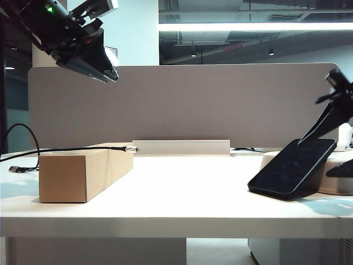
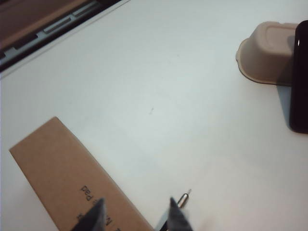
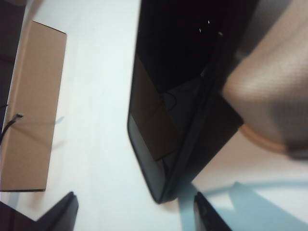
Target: Pick up the charging cable and the phone, plug the charging cable into the charging port on the phone, and finally place them back on the table.
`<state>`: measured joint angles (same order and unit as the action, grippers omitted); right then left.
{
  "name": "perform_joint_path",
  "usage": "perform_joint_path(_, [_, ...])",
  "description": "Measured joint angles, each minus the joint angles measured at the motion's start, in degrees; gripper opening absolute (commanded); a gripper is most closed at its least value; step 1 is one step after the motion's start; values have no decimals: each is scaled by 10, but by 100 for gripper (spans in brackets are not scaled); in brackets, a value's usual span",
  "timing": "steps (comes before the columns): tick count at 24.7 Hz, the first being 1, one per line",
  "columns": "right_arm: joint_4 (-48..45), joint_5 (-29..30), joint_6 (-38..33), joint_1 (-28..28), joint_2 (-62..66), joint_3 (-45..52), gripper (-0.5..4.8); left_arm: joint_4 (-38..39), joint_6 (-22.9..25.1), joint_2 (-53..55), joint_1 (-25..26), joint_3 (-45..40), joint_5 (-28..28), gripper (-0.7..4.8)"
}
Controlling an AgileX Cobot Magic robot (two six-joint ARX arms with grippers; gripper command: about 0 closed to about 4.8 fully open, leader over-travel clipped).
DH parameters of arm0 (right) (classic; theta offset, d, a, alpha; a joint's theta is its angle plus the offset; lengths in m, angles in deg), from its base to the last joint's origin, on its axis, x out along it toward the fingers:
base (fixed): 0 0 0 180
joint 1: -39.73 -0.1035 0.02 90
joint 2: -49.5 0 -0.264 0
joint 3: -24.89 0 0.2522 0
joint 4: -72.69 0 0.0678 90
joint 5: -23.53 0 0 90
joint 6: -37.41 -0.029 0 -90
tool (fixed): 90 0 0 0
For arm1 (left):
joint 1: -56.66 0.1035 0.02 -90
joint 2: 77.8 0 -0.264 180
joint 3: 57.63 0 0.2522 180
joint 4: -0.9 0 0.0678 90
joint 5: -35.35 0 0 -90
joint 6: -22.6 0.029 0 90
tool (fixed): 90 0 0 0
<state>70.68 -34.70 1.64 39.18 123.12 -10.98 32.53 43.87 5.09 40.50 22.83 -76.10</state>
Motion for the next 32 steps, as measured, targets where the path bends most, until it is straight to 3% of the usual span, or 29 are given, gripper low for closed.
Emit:
perform_joint_path(11, [-184, -16, -19, -30, 162, -3, 331, 16, 10, 0, 0, 0, 12, 162])
perform_joint_path(15, [-208, -20, -19, -35, 204, -37, 298, 17, 10, 0, 0, 0, 13, 162])
perform_joint_path(16, [-209, -20, -19, -36, 209, -42, 281, 17, 10, 0, 0, 0, 13, 162])
perform_joint_path(21, [-207, -22, -20, -37, 220, -56, 70, 17, 10, 0, 0, 0, 13, 162])
perform_joint_path(24, [-227, -5, -27, -37, 220, -57, -7, 17, 10, 0, 0, 0, 14, 162])
perform_joint_path(32, [-226, 16, -28, -41, 215, -58, -6, 38, 21, 0, -5, 0, 11, 162])
